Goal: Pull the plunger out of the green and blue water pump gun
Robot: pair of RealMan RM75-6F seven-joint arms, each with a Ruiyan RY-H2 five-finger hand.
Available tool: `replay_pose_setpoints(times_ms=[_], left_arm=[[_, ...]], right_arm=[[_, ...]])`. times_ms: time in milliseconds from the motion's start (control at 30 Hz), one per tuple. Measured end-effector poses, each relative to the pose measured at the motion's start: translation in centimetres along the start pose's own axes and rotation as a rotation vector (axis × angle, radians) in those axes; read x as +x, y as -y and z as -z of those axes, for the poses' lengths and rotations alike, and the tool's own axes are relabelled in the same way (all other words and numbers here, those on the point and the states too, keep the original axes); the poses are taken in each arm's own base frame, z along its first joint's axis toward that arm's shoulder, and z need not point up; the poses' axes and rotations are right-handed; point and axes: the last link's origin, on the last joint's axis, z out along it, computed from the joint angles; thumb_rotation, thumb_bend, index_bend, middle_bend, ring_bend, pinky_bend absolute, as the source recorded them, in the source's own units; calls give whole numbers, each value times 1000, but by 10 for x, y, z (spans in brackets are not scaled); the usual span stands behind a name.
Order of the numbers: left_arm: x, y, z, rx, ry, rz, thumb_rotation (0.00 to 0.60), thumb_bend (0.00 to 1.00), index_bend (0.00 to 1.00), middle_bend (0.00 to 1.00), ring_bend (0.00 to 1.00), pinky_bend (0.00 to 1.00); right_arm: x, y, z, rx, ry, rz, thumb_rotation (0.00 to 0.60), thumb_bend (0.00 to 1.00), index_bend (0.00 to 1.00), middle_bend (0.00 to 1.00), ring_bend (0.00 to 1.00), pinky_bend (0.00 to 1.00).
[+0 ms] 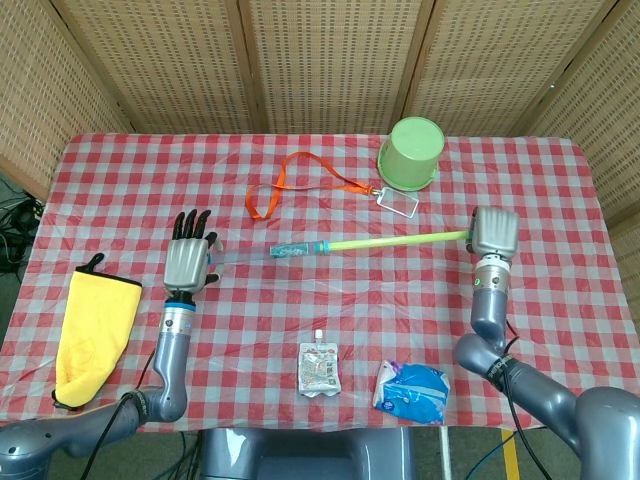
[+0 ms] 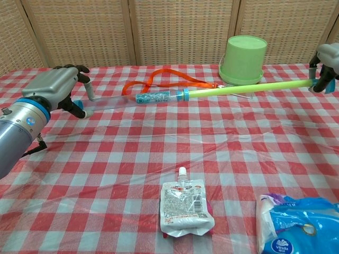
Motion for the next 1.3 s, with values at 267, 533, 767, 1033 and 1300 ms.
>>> replay_pose_setpoints(times_ms=[267,533,767,1033,1300], left_arm=[[-1,-2,0,-12,0,-6,600,394,651,57,0,0],[-3,-3,2,-28,35,-34,600,221,235,0,0,0],[-1,0,3,-33,54,-71,600,90,103,0,0,0],[5,0,6,-41,40,-54,600,72,72,0,0,0],[26,8,22,-63,-24,30,600,70,35,0,0,0]], right_arm=[[-3,-8,0,-23,11,19,600,554,742,960,834,703],[-7,-15,3,-27,41,81,600,439,509,753,701,684],[-8,-27,7,-98,62,189,600,343,295,474,512,610],[-6,-38,11,-145,73,219,600,271,140,146,176,379],[8,-38,23,-68,-5,91,600,227,7,0,0,0]])
